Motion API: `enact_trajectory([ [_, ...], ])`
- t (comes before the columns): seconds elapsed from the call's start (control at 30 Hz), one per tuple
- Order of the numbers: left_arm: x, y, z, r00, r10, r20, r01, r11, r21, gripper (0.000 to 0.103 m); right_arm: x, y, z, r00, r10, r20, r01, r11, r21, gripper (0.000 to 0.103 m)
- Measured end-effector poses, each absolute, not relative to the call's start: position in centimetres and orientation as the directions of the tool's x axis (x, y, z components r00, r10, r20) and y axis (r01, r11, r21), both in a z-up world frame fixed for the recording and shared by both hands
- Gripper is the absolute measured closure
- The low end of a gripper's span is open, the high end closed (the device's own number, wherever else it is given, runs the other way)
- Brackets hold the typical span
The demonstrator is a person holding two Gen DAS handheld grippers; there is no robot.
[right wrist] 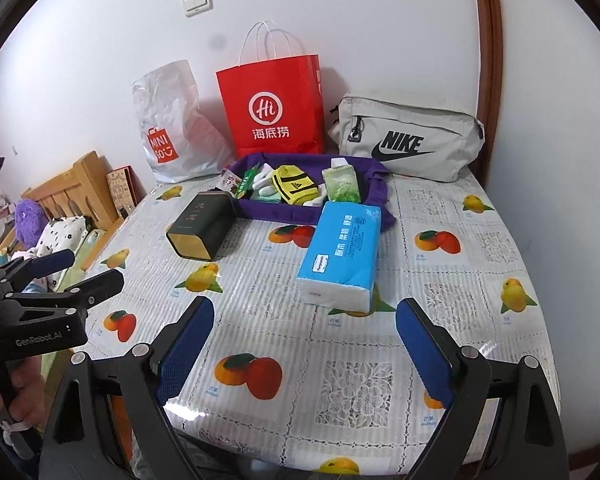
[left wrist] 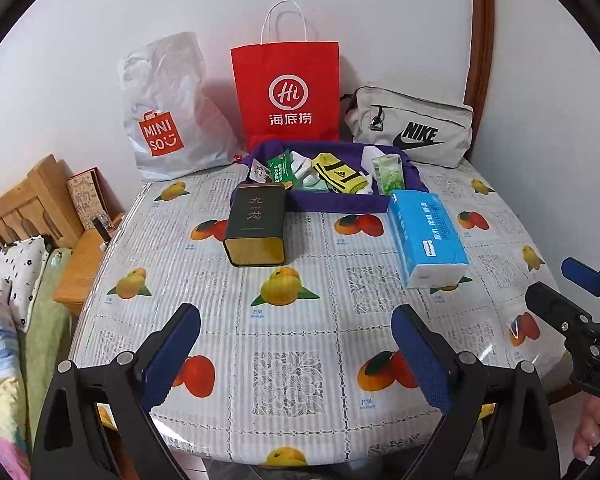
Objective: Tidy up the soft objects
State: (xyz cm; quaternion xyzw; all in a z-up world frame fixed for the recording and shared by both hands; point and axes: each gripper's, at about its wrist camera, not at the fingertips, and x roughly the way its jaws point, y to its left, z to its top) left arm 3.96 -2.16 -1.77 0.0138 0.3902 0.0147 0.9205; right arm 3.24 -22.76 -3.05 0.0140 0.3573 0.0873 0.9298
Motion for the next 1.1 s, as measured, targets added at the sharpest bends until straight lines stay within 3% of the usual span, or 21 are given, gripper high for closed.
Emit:
enact_trajectory([
  [1.1,3.15,-1.56,-1.07,0.704,0.036,-0.71,-0.039,0.999,0.011,0.006,2.71,-22.39,-2.9,0.737,0.164,-0.656,-0.146,0.986,0.082,0.011],
])
